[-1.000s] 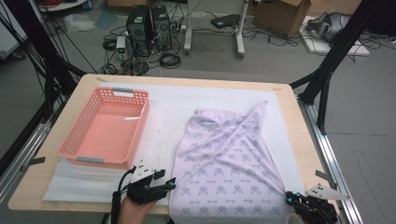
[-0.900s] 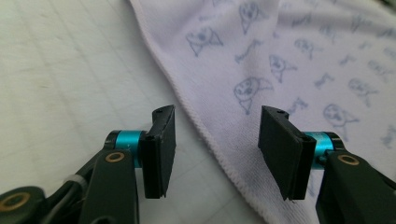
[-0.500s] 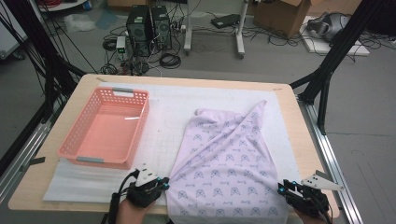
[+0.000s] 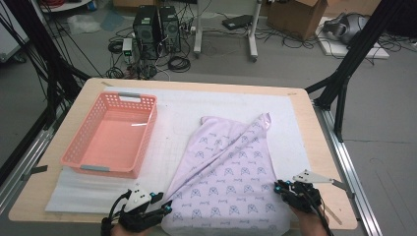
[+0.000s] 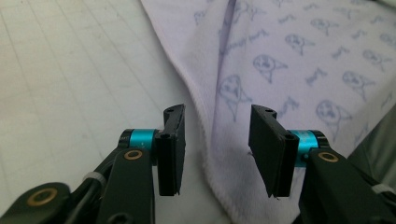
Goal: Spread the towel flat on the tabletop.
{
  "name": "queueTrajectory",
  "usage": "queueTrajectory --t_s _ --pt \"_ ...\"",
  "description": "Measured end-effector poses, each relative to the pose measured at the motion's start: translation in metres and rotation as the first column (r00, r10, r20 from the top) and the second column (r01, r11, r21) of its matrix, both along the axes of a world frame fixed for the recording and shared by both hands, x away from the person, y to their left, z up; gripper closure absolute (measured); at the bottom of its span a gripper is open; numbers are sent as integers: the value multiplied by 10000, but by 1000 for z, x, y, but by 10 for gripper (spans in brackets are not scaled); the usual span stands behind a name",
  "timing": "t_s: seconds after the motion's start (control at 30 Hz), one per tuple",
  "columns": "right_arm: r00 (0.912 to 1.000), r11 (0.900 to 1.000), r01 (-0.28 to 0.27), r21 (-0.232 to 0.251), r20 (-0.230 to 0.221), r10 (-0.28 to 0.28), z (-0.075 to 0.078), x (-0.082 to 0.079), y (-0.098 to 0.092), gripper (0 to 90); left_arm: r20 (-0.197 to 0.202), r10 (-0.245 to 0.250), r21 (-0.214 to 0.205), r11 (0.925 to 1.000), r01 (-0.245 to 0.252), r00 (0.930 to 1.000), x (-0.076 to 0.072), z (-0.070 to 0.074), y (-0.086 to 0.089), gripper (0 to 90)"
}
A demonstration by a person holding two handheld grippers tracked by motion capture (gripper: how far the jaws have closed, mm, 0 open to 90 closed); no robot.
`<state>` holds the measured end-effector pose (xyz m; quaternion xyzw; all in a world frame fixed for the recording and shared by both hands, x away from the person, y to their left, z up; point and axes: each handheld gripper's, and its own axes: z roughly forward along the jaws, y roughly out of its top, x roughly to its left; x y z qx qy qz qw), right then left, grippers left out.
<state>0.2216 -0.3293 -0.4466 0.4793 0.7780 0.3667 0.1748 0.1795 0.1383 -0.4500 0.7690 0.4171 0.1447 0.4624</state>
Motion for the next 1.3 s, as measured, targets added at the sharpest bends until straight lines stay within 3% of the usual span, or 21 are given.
queueTrajectory --t_s 0.13,0.33,0.43,0.53,0.63,0.67,0.77,1.0,1.2,1.3 --pt "9997 9996 153 -249 -168 -157 4 -14 -16 886 119 165 -283 9995 -162 9998 12 2 -2 480" --pt "9967 9954 670 -678 -415 -699 8 -56 -45 886 -30 200 -520 9984 -201 9998 33 2 -11 455" --pt "9959 9965 755 -354 -470 -771 8 -71 -57 875 -184 148 -565 9983 -159 9997 44 1 -17 452" --pt "9967 9970 778 15 -241 -778 10 -75 -60 766 -497 -73 -585 9983 44 9987 56 0 -28 452" --pt "9969 9968 782 155 113 -784 13 -69 -56 685 -780 -223 -218 9995 206 9967 64 -5 -43 461" --pt "9967 9967 785 184 213 -789 14 -66 -54 671 -656 -149 -69 9999 144 9977 65 -4 -45 467" --pt "9959 9965 807 218 390 -815 15 -52 -48 657 -864 -54 -161 9999 40 9962 69 -3 -46 537" --pt "9935 9925 1081 563 302 -1099 8 -2 -43 620 -787 104 -437 9990 -138 9968 86 -2 -40 481" --pt "9947 9939 1001 463 191 -1011 5 21 -40 567 -477 310 -604 9976 -339 9984 103 3 -41 463" --pt "9959 9949 883 496 164 -892 4 32 -40 563 -441 362 -445 9983 -382 9984 114 6 -45 460"
